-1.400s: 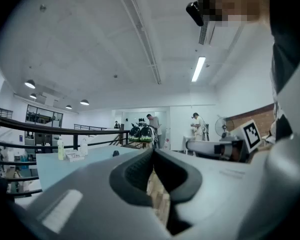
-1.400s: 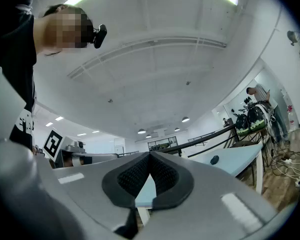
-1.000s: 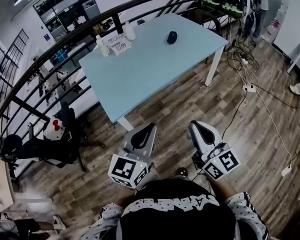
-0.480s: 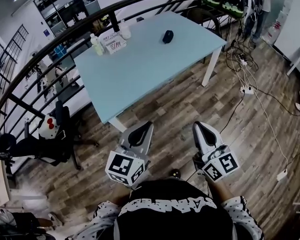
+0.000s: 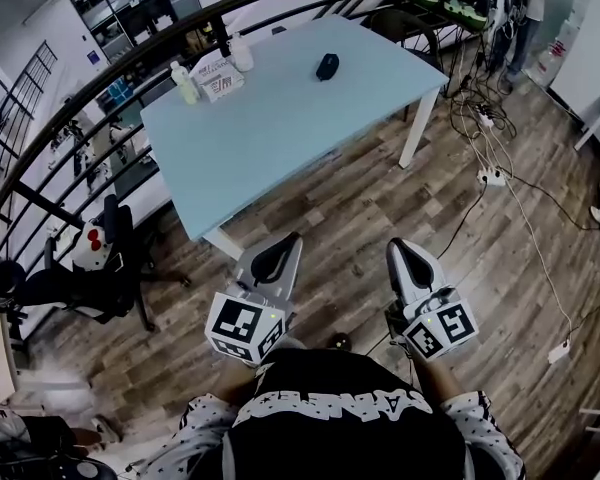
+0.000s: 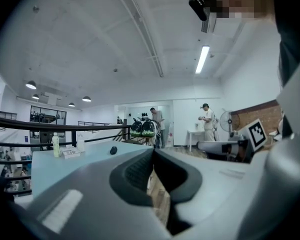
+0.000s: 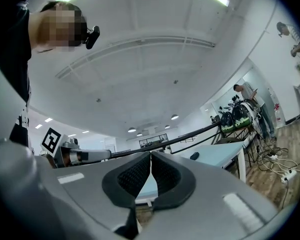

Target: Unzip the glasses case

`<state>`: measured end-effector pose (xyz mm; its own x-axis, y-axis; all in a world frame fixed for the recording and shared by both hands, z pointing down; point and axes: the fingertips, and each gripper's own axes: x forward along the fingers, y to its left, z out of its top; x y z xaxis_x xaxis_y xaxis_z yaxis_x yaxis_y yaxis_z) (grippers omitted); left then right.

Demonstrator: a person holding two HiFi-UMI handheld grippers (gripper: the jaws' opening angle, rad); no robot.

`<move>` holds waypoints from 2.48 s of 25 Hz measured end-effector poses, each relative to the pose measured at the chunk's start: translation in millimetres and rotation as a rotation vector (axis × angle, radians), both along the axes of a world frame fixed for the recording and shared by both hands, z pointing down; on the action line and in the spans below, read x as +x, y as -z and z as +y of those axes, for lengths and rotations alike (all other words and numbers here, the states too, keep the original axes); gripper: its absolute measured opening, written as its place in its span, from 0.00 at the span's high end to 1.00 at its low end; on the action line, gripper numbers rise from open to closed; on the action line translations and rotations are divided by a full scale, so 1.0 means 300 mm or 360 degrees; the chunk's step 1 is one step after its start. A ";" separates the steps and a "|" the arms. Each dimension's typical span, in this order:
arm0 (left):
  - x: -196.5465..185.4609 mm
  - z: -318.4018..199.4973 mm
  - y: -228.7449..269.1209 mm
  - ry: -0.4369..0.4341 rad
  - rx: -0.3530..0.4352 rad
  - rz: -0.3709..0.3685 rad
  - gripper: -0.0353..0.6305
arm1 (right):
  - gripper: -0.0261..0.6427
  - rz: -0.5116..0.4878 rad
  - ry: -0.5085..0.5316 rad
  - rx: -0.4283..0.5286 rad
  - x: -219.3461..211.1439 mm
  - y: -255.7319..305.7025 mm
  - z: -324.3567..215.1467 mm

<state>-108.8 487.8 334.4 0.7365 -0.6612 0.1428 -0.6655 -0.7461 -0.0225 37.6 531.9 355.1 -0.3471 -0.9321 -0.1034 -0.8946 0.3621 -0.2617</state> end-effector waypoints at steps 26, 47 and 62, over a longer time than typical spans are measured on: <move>0.158 -0.444 -0.112 -0.0110 -0.0094 0.0127 0.95 | 0.97 0.0081 -0.0123 -0.0108 0.150 -0.068 -0.381; 0.121 -1.055 -0.119 0.0024 -0.0170 0.0168 0.95 | 0.96 0.0104 -0.0067 -0.0207 0.174 -0.045 -1.009; 0.041 -1.424 -0.109 0.0048 -0.0139 0.0169 0.95 | 0.95 0.0126 -0.0074 -0.0213 0.113 -0.043 -1.394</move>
<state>-96.6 60.6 367.2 0.7305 -0.6716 0.1234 -0.6828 -0.7218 0.1135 71.4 113.6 367.8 -0.3054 -0.9510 0.0488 -0.9293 0.2865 -0.2330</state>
